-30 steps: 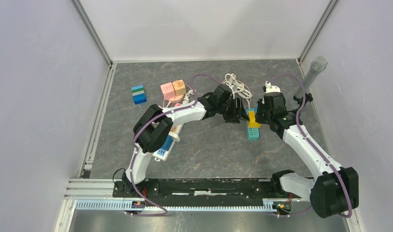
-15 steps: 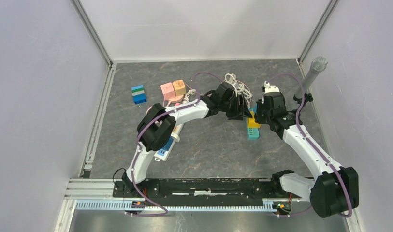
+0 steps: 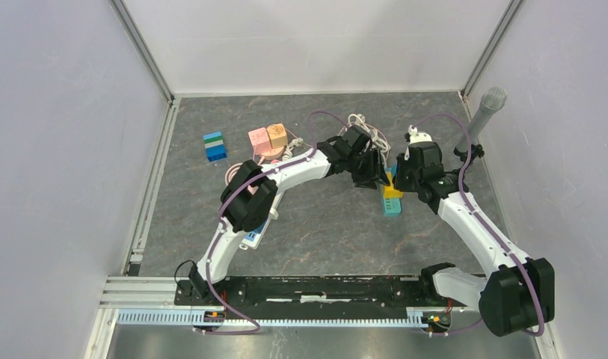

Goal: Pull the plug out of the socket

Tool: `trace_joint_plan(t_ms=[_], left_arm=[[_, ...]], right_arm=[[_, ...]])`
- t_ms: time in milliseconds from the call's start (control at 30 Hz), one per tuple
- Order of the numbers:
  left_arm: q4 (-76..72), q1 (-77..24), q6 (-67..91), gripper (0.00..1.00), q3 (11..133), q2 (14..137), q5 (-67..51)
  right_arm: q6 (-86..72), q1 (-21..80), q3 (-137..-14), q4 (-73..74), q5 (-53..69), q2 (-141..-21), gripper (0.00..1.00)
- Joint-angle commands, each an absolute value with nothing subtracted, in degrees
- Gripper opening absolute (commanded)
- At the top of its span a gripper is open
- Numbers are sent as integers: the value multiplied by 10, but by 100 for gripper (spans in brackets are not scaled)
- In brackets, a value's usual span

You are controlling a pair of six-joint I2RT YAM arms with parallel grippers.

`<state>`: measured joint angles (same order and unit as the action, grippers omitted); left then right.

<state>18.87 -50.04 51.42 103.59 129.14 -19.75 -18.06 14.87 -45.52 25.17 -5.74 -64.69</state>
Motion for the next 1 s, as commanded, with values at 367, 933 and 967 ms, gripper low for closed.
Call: trace_joint_plan(t_ms=[367,933,967], left_arm=[[437,-507,450,64,1092,1388,-109],[338,-505,413,87,1191,1359,-261],[327,-504,412,89,1194,1348,-266]], right_arm=[[-196,149,-523,226,-75,-619,0],[-192,148,-566,294,-121,-562,0],[-188,149,-568,300,-114,-557,0]])
